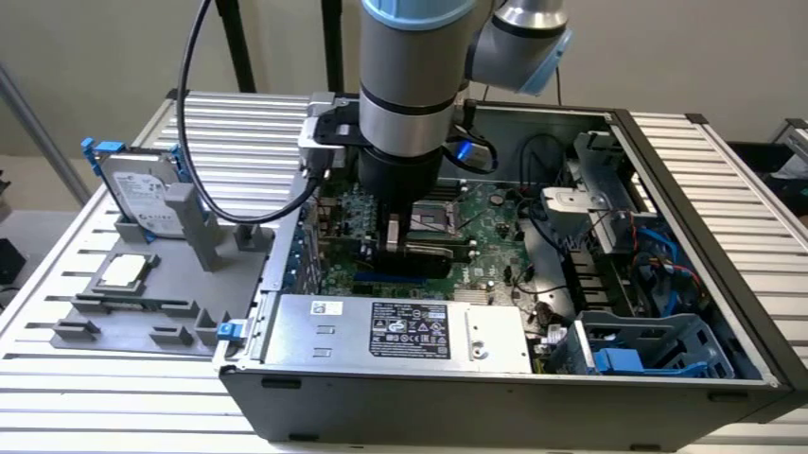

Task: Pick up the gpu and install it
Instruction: 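Insert the gpu into the slot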

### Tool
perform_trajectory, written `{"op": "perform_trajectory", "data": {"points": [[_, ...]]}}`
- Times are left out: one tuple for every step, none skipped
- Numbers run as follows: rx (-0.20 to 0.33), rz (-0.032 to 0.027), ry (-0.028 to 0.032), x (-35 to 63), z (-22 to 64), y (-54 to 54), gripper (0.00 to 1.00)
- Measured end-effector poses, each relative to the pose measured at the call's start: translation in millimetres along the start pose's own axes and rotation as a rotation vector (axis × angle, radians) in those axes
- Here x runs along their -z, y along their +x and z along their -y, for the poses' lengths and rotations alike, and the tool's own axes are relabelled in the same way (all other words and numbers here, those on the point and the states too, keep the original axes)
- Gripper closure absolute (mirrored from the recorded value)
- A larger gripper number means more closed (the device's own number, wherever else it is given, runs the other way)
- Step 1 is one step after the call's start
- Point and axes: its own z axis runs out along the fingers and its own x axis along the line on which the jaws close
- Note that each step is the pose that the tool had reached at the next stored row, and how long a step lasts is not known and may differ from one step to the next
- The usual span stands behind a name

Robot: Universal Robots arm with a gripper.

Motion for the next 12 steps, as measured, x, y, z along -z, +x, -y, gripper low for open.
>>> {"op": "perform_trajectory", "data": {"points": [[0.0,0.0001,0.0,-0.4,0.0,-0.3,1.0],[0.0,0.0,-0.0001,-0.9,0.0,-0.6,1.0],[0.0,-0.0003,-0.0002,-1.4,-0.1,-0.9,1.0],[0.0,-0.0006,-0.0004,-1.9,-0.2,-1.2,1.0],[0.0,-0.0009,-0.0007,-2.4,-0.3,-1.5,1.0],[0.0,-0.0012,-0.0011,-2.8,-0.4,-1.7,1.0],[0.0,-0.0015,-0.0017,-3.1,-0.5,-1.8,1.0],[0.0,-0.0017,-0.0023,-3.4,-0.7,-1.9,1.0],[0.0,-0.0019,-0.0035,-3.7,-0.9,-1.9,1.0],[0.0,-0.0024,-0.0052,-3.8,-1.1,-1.9,1.0],[-0.001,-0.0032,-0.007,-3.9,-1.2,-1.9,1.0],[-0.001,-0.0039,-0.0081,-4.0,-1.2,-2.0,1.0]]}}
